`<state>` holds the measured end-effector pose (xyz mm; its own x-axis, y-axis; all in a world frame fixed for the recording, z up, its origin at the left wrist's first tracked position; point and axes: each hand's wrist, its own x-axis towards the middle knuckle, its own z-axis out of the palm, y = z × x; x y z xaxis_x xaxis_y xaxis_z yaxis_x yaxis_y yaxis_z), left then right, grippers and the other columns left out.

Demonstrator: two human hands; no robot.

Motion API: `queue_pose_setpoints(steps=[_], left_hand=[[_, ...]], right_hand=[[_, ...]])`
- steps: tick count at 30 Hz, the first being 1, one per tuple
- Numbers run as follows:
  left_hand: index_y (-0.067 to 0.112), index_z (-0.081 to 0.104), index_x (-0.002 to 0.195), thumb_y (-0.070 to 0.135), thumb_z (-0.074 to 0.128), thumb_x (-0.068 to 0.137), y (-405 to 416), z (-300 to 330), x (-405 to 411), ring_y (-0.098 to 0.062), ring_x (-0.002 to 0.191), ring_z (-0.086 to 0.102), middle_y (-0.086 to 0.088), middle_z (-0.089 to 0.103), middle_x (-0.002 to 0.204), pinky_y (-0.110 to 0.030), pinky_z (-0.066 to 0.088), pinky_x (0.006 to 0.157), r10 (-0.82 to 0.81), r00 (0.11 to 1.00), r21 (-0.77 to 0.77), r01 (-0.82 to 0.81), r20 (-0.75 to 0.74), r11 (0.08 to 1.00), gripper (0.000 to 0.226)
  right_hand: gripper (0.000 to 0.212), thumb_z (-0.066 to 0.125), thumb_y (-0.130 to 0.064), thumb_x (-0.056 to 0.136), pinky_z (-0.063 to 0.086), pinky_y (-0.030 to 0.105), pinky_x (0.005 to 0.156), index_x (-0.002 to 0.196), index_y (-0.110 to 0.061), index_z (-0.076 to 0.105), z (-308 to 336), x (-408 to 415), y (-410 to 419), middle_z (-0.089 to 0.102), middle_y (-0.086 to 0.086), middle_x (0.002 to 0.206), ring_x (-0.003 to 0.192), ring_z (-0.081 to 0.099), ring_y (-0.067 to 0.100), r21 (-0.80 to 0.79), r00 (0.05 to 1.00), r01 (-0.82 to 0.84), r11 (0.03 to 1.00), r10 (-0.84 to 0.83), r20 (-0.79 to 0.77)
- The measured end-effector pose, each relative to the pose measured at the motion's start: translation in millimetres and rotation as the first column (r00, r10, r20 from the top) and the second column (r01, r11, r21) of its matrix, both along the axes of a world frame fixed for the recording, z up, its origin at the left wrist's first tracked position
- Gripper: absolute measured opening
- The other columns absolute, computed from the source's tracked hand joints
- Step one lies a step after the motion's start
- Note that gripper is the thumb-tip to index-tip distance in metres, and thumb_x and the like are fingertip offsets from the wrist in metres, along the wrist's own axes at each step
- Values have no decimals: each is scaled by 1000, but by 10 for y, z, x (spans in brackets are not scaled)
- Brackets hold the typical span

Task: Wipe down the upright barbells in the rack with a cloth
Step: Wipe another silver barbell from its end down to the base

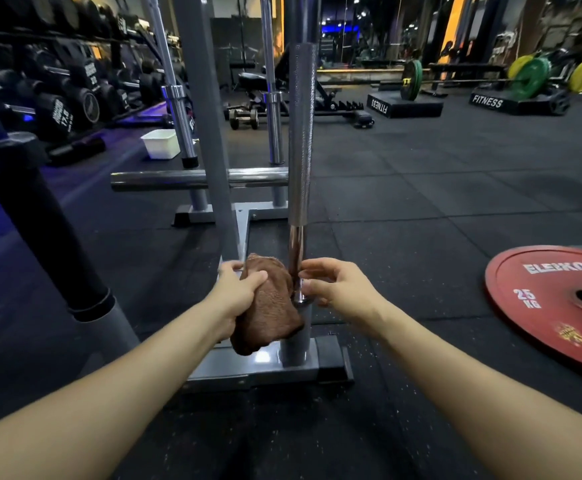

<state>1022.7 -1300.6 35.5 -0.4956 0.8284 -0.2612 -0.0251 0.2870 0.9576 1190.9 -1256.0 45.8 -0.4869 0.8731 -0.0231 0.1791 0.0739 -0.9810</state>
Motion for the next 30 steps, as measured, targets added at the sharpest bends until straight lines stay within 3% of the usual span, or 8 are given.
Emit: queue_pose_setpoints(steps=[3, 8, 13, 16, 22, 25, 28, 30], left_hand=[[19, 32, 127, 24, 58, 93, 113, -34, 19, -24, 101, 54, -10, 52, 119, -33, 43, 86, -79, 949, -7, 80, -304, 997, 44], [17, 56, 126, 17, 52, 95, 189, -121, 140, -27, 124, 43, -4, 44, 134, -25, 24, 103, -48, 674, 71, 148, -737, 986, 31], [16, 32, 147, 34, 62, 89, 120, -178, 41, -12, 137, 29, 3, 30, 149, -11, 17, 104, -373, 500, -118, 469, -781, 876, 67], [17, 40, 142, 32, 68, 85, 225, -84, -131, -10, 132, 37, 3, 39, 145, -5, 17, 97, -454, 404, -199, 533, -794, 822, 65], [32, 63, 115, 35, 83, 66, 668, 221, -378, -7, 111, 55, 15, 60, 118, -28, 41, 101, -751, 182, -466, 685, -635, 560, 54], [42, 64, 104, 40, 84, 61, 716, 181, -401, -6, 111, 53, 23, 56, 114, -35, 42, 102, -747, 201, -444, 696, -634, 564, 47], [44, 60, 98, 28, 85, 66, 640, 109, -366, -5, 104, 55, 22, 56, 106, -27, 42, 98, -664, 286, -334, 688, -691, 644, 44], [43, 58, 101, 27, 84, 68, 552, 78, -348, -5, 102, 54, 22, 54, 103, -24, 42, 95, -603, 279, -296, 673, -748, 678, 46]], right_hand=[[27, 61, -6, 89, 45, 13, 61, 115, -11, 63, -93, 22, 71, 66, 0, 99, 85, 61, 10, 20, 993, 110, 994, -111, 38], [26, 61, -8, 88, 47, 20, 79, 113, -11, 67, -225, -6, 174, 64, -1, 97, 87, 59, 10, 188, 961, 193, 963, -224, 161], [53, 72, -24, 84, 35, 19, 95, 132, -13, 54, -322, -2, 256, 53, 3, 128, 118, 52, 16, 290, 917, -1, 957, -115, 383], [56, 76, -26, 80, 33, 18, 91, 130, -13, 55, -372, -25, 248, 48, 2, 128, 118, 50, 18, 338, 886, -100, 936, -71, 459], [57, 79, -22, 76, 36, 20, 92, 129, -18, 58, -375, -58, 331, 49, -4, 126, 114, 48, 14, 361, 873, -124, 924, -71, 483], [59, 79, -23, 76, 40, 26, 95, 131, -19, 56, -374, -56, 345, 48, -5, 126, 113, 49, 15, 366, 864, -142, 920, -65, 498], [59, 78, -24, 77, 40, 24, 92, 131, -18, 56, -387, -48, 352, 48, -4, 126, 113, 50, 16, 387, 857, -142, 911, -83, 509], [58, 78, -24, 78, 38, 21, 88, 131, -18, 56, -387, -56, 340, 48, -3, 126, 111, 50, 16, 402, 848, -151, 903, -91, 522]])
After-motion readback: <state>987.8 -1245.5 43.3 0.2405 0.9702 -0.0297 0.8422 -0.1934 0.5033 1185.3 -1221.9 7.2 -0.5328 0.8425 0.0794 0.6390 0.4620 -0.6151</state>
